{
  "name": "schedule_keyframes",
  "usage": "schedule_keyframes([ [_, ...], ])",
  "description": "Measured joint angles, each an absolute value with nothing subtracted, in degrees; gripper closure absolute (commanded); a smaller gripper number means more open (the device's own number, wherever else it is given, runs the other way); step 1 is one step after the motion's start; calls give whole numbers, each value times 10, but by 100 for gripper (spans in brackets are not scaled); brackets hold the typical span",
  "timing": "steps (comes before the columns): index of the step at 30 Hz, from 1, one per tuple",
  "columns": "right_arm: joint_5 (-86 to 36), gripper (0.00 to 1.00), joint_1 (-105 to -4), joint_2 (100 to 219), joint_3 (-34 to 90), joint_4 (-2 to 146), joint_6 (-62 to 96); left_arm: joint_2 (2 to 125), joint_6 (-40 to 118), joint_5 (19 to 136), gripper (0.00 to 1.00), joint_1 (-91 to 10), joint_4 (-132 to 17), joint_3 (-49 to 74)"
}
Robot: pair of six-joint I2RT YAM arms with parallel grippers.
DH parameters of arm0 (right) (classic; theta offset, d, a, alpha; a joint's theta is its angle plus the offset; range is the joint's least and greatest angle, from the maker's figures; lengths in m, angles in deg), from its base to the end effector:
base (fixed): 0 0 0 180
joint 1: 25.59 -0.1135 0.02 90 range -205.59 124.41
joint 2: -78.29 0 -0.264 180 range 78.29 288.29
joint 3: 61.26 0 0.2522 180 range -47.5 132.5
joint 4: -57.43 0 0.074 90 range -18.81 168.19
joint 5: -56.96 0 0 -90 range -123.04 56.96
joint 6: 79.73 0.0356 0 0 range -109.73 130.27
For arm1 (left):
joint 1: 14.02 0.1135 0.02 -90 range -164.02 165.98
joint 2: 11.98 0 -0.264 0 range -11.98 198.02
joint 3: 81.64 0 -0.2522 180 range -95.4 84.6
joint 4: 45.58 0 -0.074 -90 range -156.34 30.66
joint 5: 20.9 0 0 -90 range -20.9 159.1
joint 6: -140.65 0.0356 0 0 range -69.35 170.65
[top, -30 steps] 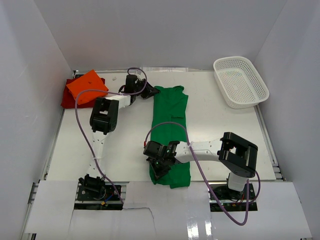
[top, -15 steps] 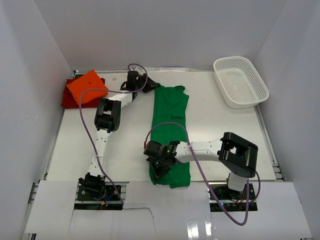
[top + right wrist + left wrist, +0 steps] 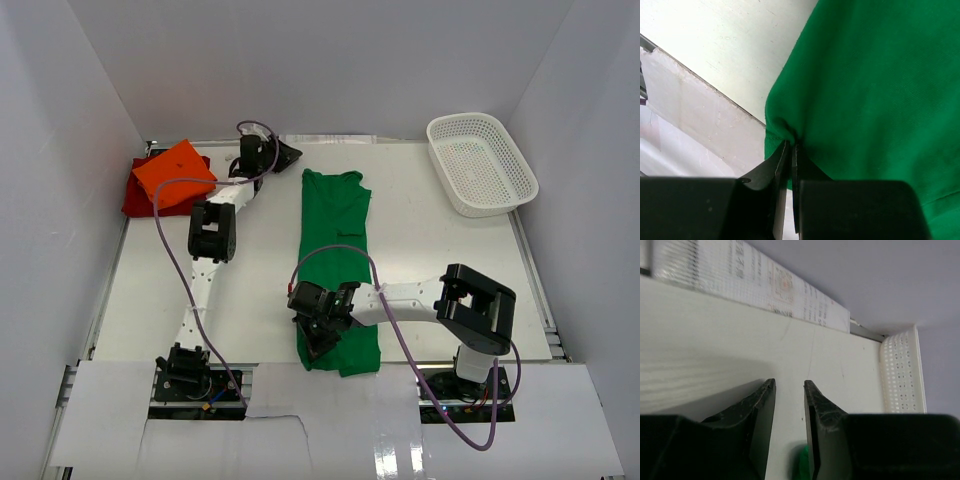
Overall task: Fold and stack the t-shirts
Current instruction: Rotate the tshirt 90 degrees, then grab the bottom of the folded rectangular tshirt with both arms
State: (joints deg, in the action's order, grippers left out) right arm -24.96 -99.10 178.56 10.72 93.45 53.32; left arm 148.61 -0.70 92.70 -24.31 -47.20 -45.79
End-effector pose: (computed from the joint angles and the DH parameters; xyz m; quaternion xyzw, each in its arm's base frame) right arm 0.0907 0.3241 0.1553 -0.2706 0.9343 0.2248 0.0582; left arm 0.5999 -0.1234 0.0968 -0.1653 0.7840 -0.4367 0.4090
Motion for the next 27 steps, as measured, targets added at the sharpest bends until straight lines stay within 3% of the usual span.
schedule_keyframes([
  [7, -237, 90, -990, 1793, 113, 933, 531, 1506, -17, 923, 57, -215, -455, -493],
  [9, -229, 80, -988, 1805, 127, 940, 528, 1482, -17, 922, 56, -207, -459, -452],
  [10, -224, 66, -987, 1812, 136, 946, 524, 1464, -15, 922, 56, -203, -469, -424],
  [13, -220, 56, -988, 1825, 164, 953, 517, 1408, 15, 904, 53, -194, -555, -397],
  [22, -313, 46, -953, 1789, 172, 969, 473, 1134, 80, 873, 48, -192, -715, -259],
  [27, -357, 37, -910, 1727, 172, 970, 449, 970, 105, 857, 47, -210, -731, -106],
])
